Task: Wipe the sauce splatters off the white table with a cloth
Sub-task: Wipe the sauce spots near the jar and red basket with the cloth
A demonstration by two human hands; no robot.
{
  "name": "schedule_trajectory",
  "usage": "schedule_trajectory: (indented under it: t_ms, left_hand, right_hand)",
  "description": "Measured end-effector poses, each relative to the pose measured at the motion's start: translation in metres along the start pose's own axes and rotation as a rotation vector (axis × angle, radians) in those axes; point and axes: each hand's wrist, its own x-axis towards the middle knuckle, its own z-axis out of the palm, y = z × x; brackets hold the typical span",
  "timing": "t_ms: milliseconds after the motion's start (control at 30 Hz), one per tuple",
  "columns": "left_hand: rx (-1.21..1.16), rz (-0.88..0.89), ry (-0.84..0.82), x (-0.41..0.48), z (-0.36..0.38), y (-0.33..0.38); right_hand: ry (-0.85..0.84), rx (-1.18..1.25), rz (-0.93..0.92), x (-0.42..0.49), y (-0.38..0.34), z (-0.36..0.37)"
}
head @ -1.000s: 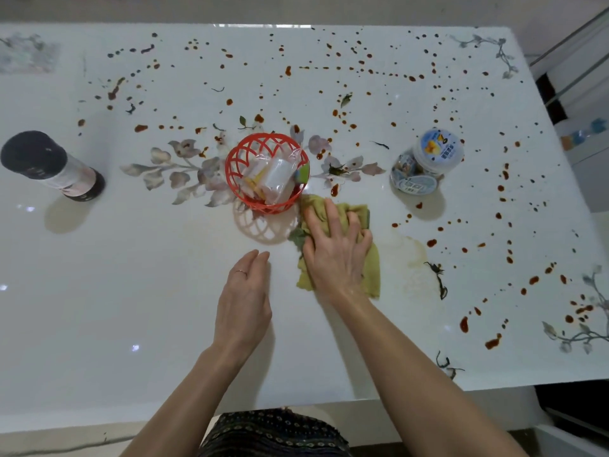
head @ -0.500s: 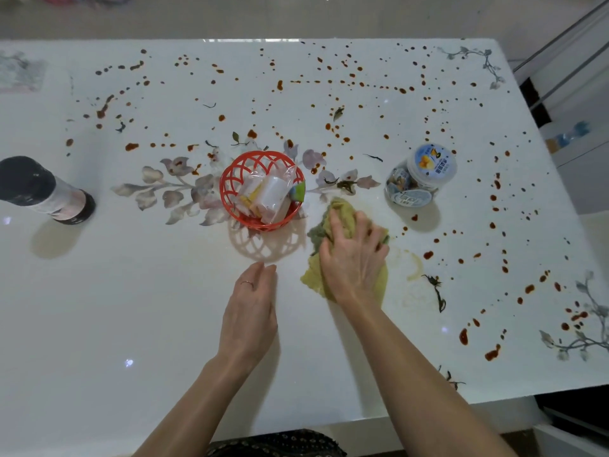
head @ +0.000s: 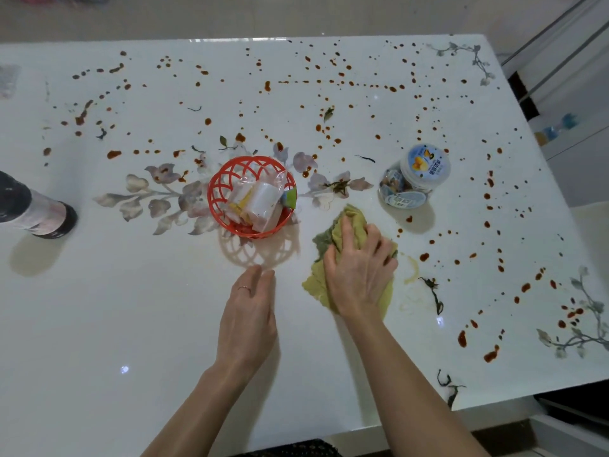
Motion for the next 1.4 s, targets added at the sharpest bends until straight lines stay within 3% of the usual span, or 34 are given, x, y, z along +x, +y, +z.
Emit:
schedule_trajectory:
  t_ms: [100,267,600,900,1000,1167,1400]
  left_hand:
    - [-0.012,0.004,0.004,0.0,-0.001,-0.003]
    - [0.024,0.014,-0.02,-0.001,-0.002,-0.004]
    - [0.105,-0.001,-0.034,0.0,0.003,-0.005]
    - [0.126,0.019,-0.031,-0.002,0.002,-0.001]
    - [0.124,0.028,-0.025,-0.002,0.003,-0.001]
    - [0.117,0.028,-0.031,-0.003,0.003,-0.001]
    - [0.09,0.028,-0.025,-0.004,0.001,0.003]
  right_hand:
    - [-0.046,0.009,0.048,0.04,-0.022,-0.003]
    - [-0.164,0.0,-0.058,0.092,-0.059,-0.005]
    - [-0.026,-0.042,-0.006,0.014,-0.015,0.004]
    - [-0.122,-0.002,-0.175,0.071,-0.057,0.002]
    - [-0.094,-0.006,-0.169,0.068,-0.041,0.003]
    - [-0.021,-0.026,-0.005,0.049,0.0,0.004]
    - [0.02,-0.059,0.011,0.017,0.045,0.0]
